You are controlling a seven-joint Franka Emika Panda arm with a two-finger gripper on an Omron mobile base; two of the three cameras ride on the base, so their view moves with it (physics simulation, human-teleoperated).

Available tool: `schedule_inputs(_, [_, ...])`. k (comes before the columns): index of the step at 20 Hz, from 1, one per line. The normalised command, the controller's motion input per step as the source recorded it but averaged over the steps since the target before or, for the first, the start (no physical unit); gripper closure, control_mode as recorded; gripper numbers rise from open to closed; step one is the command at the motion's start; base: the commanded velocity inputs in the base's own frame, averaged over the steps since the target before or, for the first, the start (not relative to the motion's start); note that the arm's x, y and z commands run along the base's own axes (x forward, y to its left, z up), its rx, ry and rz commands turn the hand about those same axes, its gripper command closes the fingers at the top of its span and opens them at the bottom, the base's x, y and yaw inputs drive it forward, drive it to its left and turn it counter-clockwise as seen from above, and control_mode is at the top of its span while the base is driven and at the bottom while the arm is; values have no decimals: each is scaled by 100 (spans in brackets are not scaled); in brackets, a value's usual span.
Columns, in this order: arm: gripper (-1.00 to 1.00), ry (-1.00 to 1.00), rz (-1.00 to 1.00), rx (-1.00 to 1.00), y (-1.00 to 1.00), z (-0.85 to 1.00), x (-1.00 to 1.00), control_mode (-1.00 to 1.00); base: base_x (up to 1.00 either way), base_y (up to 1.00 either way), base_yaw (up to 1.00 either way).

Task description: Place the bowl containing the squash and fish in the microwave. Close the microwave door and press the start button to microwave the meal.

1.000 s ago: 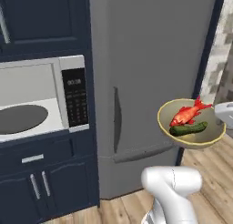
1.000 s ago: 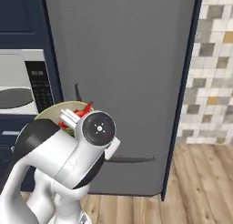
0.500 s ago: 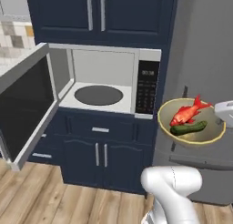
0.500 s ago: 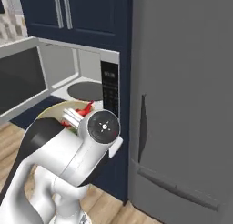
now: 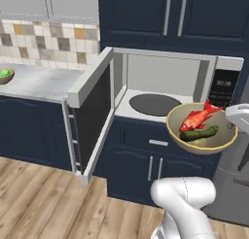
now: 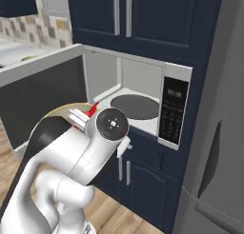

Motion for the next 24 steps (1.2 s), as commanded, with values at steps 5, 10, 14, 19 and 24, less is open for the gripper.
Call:
schedule_inputs(5, [100, 0, 0, 0, 0, 0, 0, 100, -1, 12, 0])
schedule_inputs(10, [100, 0, 0, 0, 0, 0, 0, 100, 0, 0, 0])
schedule_inputs(14, [100, 0, 0, 0, 0, 0, 0, 100, -11, 6, 4])
schedule_inputs(19, [100, 0, 0, 0, 0, 0, 0, 100, -2, 20, 1])
schedule_inputs(24, [100, 0, 0, 0, 0, 0, 1, -100, 0, 1, 0])
